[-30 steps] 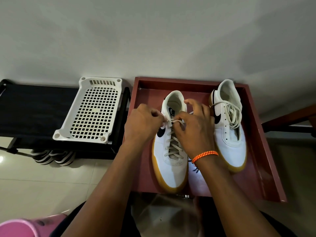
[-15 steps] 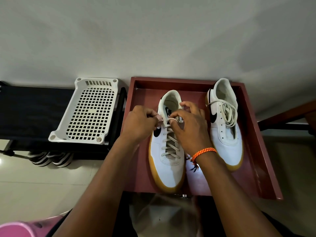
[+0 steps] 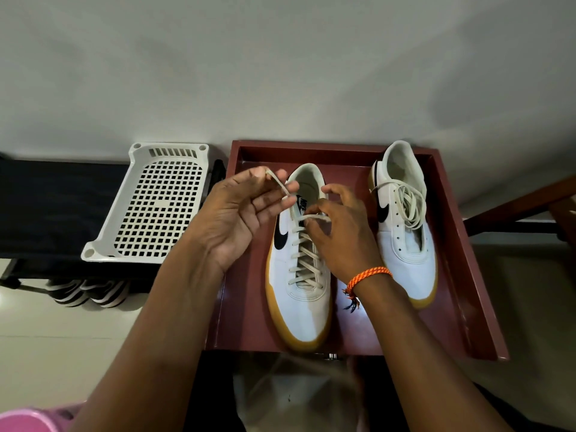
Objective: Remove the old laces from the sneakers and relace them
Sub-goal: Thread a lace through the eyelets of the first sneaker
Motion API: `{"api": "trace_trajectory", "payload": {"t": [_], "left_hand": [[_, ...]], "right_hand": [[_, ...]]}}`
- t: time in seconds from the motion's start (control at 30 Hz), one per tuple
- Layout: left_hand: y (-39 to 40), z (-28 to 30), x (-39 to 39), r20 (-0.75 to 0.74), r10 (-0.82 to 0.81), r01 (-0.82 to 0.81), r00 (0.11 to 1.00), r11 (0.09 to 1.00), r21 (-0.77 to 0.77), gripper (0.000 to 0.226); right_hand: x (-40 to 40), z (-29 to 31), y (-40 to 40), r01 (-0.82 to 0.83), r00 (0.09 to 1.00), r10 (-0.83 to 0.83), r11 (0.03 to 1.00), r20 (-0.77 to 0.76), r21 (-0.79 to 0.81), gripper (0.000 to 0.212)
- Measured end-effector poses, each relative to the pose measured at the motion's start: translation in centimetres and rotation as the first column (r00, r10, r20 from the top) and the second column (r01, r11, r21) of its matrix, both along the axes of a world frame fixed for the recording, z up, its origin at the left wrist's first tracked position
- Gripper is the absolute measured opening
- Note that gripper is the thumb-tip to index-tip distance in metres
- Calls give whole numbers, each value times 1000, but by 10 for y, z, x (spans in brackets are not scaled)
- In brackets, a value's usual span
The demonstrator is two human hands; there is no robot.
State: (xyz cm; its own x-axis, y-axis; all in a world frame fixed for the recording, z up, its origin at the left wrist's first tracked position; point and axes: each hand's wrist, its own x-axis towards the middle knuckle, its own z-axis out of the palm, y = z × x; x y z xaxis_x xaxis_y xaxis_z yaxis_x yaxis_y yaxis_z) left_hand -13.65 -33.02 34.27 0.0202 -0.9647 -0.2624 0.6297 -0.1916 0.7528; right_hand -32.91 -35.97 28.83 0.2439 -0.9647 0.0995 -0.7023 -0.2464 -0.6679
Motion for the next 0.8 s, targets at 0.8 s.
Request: {"api": "trace_trajectory", "payload": {"t": [0.8], "left_hand": [[-2,-13,-4,591,-98,96,801,995,34,24]], "right_hand": [[-2,3,1,-15,1000,15,1000,9,19,11]]}}
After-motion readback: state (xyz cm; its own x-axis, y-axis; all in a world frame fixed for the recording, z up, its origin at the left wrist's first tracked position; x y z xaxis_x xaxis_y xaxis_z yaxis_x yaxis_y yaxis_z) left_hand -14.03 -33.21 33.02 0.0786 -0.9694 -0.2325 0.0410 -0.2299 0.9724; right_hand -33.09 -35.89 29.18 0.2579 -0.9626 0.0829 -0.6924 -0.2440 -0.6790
